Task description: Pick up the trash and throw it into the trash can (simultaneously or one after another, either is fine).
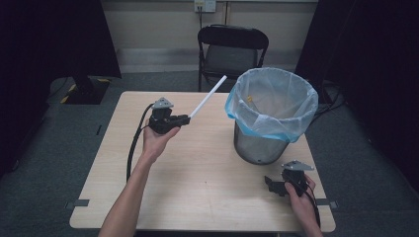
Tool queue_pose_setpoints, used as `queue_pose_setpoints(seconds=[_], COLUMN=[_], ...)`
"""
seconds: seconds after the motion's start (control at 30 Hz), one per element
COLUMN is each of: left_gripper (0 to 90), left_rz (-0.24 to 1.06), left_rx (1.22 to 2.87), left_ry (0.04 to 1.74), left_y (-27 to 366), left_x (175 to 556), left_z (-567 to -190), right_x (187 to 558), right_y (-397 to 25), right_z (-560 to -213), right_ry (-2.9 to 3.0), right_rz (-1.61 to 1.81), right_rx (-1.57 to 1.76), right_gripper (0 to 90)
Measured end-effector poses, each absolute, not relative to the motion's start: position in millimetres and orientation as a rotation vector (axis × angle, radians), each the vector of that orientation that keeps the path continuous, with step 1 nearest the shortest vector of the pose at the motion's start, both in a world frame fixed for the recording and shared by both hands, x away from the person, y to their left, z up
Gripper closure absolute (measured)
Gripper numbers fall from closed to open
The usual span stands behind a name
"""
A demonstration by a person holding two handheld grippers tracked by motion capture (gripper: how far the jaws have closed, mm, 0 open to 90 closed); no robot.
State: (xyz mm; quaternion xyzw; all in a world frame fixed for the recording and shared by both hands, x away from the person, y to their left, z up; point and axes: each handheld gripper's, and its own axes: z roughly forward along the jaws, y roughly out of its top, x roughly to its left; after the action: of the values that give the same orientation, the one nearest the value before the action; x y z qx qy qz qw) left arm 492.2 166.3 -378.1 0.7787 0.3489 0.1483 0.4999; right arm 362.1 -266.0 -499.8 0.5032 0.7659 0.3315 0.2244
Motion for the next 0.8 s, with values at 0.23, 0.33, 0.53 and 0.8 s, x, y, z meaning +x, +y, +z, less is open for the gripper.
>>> queue_pose_setpoints(seconds=[0.23, 0.33, 0.53, 0.8], left_gripper=[80.3, 80.3, 80.2, 80.2], left_rz=[0.362, 0.367, 0.374, 0.391], left_rx=[1.861, 1.851, 1.830, 1.811], left_ry=[0.812, 0.810, 0.786, 0.752], left_y=[160, 159, 152, 147], left_x=[492, 492, 491, 490], left_z=[-366, -362, -349, -333], right_x=[362, 362, 362, 362], right_y=[-266, -266, -266, -266], right_z=[-500, -500, -500, -500], right_ry=[2.113, 2.113, 2.113, 2.114], right_rz=[0.915, 0.914, 0.915, 0.915], right_rx=[1.389, 1.388, 1.388, 1.388], right_gripper=[12.4, 12.4, 12.4, 12.4])
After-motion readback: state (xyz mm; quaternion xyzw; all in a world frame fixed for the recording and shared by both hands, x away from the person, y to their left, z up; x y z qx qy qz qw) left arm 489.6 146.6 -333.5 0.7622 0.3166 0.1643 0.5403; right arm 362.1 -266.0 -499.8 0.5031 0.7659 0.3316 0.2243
